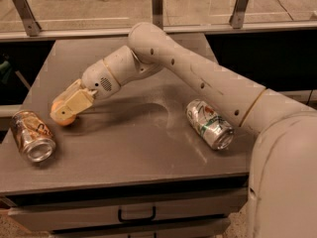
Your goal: Move orange near orange can
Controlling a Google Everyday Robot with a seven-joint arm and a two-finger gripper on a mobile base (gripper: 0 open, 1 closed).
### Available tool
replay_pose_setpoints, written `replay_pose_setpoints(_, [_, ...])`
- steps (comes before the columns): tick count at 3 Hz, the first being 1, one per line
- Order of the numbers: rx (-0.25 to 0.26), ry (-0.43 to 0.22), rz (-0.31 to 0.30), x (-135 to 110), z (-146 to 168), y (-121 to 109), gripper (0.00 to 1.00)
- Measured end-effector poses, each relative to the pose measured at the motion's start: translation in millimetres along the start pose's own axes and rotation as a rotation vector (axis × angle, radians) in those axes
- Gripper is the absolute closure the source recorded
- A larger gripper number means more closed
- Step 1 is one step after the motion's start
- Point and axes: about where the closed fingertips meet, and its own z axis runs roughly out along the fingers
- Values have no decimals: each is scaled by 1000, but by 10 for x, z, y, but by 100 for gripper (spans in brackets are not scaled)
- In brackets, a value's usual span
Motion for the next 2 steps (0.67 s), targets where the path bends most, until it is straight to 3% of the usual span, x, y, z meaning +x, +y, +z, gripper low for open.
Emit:
replay_pose_setpoints(1, [-4,-2,18,29,38,13,12])
replay_pose_setpoints(2, [3,-1,28,44,36,13,0])
